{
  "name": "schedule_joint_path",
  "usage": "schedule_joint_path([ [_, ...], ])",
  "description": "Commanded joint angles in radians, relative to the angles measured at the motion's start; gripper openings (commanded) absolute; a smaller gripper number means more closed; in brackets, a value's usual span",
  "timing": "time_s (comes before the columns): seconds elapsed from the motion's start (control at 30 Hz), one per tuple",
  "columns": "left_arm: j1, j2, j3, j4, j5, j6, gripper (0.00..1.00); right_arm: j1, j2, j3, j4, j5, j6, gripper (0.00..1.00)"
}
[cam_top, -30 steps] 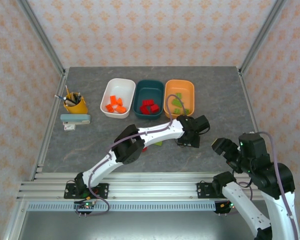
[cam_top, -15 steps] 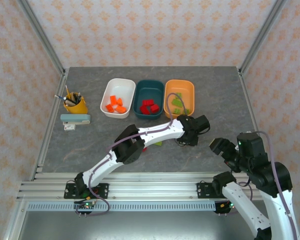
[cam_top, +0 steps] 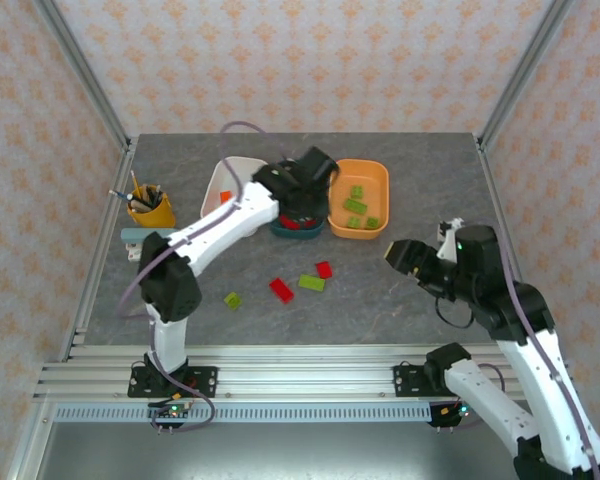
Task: Sort the legos into containers by color
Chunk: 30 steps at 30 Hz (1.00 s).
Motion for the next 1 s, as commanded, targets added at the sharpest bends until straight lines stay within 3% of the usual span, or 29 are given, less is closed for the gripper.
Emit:
schedule_joint_path([
  [0.0, 0.078, -0.042, -0.076, 0.001, -0.03, 0.048, 0.28, 0.088, 0.093, 0.053, 0.161, 0.05, -0.061, 0.8],
  [0.13, 0.205, -0.052, -0.096, 0.018, -0.004, 0.081, 0.29, 0.258, 0.241, 0.101, 0.284, 0.194, -0.092, 0.8],
  [0.23, 0.286, -0.02, -0.072, 0.022, 0.015, 0.105, 0.29, 0.326, 0.363, 0.164, 0.353, 0.253, -0.106, 0.8],
  [0.57, 0.456, 0.19, 0.074, 0.017, 0.101, 0.115, 0.3, 0.346, 0.625, 0.321, 0.463, 0.29, -0.159, 0.8],
  [0.83, 0.478, 0.355, 0.201, 0.014, 0.185, 0.077, 0.32, 0.346, 0.704, 0.351, 0.476, 0.277, -0.135, 0.8],
  [0.97, 0.477, 0.394, 0.229, -0.01, 0.173, 0.063, 0.35, 0.346, 0.722, 0.351, 0.465, 0.266, -0.135, 0.8],
])
